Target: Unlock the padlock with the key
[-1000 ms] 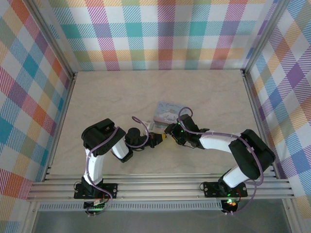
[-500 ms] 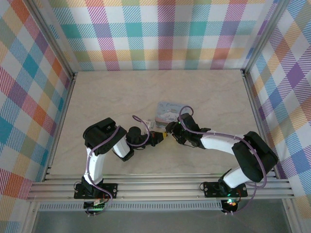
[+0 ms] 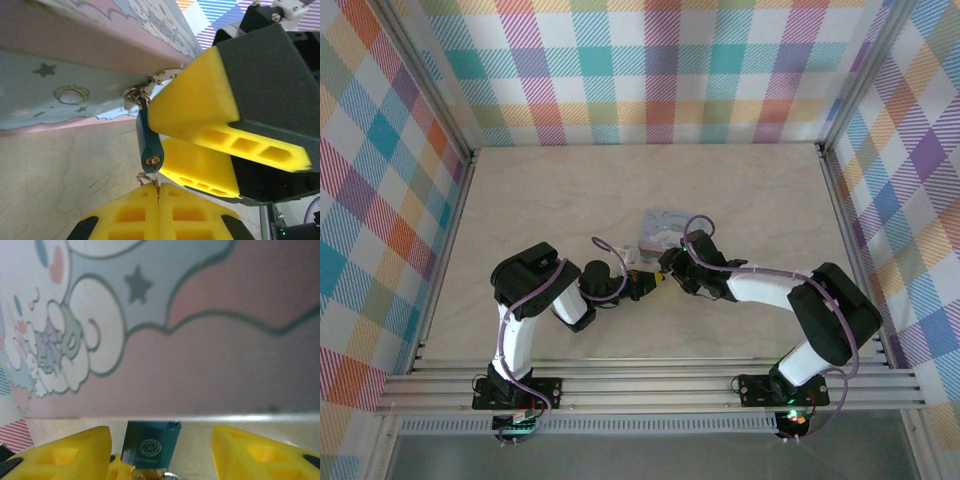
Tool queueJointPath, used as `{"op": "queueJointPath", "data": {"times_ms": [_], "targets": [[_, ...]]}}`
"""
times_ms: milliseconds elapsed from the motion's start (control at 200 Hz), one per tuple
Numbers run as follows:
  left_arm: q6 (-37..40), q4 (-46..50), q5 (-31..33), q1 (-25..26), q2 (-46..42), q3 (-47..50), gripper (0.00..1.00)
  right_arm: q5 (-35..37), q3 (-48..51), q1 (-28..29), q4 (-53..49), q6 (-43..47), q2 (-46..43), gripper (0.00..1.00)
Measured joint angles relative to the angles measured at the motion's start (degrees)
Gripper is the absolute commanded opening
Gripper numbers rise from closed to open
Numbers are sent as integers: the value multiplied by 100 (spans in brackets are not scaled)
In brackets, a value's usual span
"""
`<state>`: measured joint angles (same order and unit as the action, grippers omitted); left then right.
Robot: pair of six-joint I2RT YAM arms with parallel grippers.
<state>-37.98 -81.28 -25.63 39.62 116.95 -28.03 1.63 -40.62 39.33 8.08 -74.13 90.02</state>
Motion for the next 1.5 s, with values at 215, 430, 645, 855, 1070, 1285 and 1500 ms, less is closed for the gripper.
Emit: {"op": "queueJointPath", "data": {"times_ms": [215, 430, 645, 855, 1070, 1285, 1500], "targets": [[-17, 2, -4, -4, 0, -2, 0, 31, -118, -63, 37, 17, 205, 47], [-20, 17, -87, -48, 0, -15, 0, -20, -243, -74, 142, 155, 348, 29], [-35, 72, -330, -170, 0, -50, 0, -39, -256, -74, 129, 302, 348, 32], [-37, 131, -590, -280, 2, -74, 0, -98, -260, -85, 28, 741, 348, 41], [-37, 149, -756, -345, 2, -74, 0, -385, -385, -216, -90, 1088, 385, 29], [-42, 164, -800, -358, 2, -87, 0, -623, -442, -273, -87, 1222, 431, 12], [11, 420, -824, -382, -72, -149, 0, -732, -553, -308, -212, 1344, 492, 0]]}}
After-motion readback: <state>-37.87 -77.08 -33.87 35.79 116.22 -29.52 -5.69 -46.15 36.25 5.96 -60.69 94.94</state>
